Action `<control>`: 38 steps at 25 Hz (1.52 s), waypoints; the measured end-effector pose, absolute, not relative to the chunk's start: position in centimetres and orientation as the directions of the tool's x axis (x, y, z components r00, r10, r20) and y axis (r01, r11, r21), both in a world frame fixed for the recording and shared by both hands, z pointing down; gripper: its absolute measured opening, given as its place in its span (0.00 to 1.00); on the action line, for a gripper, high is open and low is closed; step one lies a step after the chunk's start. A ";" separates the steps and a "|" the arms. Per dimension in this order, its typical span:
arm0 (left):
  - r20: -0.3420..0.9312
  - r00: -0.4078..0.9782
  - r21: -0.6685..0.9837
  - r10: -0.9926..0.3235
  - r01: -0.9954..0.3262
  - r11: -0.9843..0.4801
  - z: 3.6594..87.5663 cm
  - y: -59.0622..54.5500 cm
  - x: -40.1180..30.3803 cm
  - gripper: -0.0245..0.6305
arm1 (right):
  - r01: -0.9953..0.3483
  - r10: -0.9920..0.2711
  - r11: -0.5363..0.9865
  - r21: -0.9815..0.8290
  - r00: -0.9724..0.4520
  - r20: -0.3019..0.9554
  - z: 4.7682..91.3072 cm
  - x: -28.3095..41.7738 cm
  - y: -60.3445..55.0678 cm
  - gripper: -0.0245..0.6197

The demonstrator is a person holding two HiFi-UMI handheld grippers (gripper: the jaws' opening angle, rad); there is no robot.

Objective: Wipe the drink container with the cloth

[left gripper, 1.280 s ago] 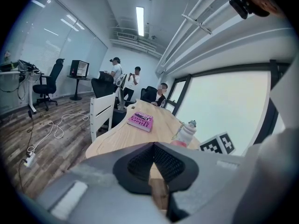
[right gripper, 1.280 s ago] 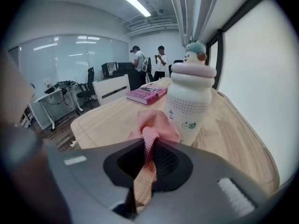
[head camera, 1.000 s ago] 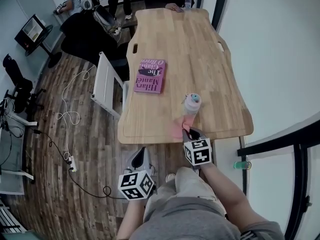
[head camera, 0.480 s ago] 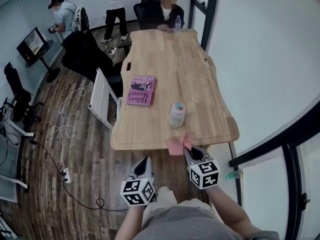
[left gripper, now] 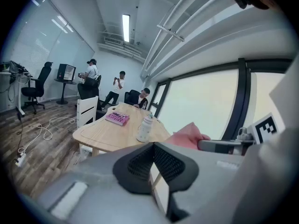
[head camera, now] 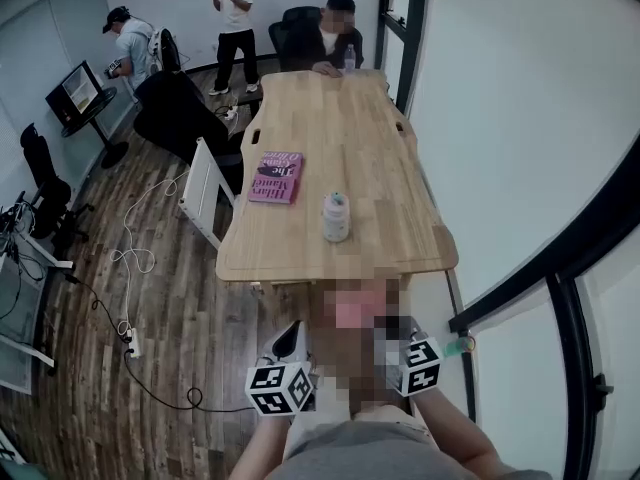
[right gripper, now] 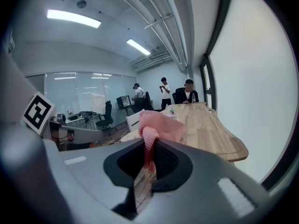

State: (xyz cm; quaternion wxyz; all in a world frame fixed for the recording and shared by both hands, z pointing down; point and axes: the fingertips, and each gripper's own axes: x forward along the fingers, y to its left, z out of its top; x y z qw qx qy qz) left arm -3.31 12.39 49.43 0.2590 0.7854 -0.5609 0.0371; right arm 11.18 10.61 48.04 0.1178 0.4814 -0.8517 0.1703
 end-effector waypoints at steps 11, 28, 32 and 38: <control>0.338 0.364 0.350 -0.868 -0.905 -0.244 48.9 18.3 -0.9 0.04 | -0.846 -0.784 0.496 -0.198 -0.534 0.317 46.8 13.0 16.0 0.08; 0.326 0.335 0.333 -0.884 -0.916 -0.225 48.5 20.1 -1.3 0.04 | -0.836 -0.788 0.514 -0.193 -0.549 0.278 45.6 12.6 17.4 0.07; 0.330 0.336 0.331 -0.882 -0.916 -0.225 48.6 20.2 -1.4 0.04 | -0.835 -0.788 0.514 -0.196 -0.550 0.276 45.7 12.6 17.3 0.07; 0.331 0.340 0.331 -0.880 -0.916 -0.229 48.4 19.8 -1.4 0.04 | -0.833 -0.786 0.515 -0.200 -0.552 0.277 45.4 12.6 17.0 0.07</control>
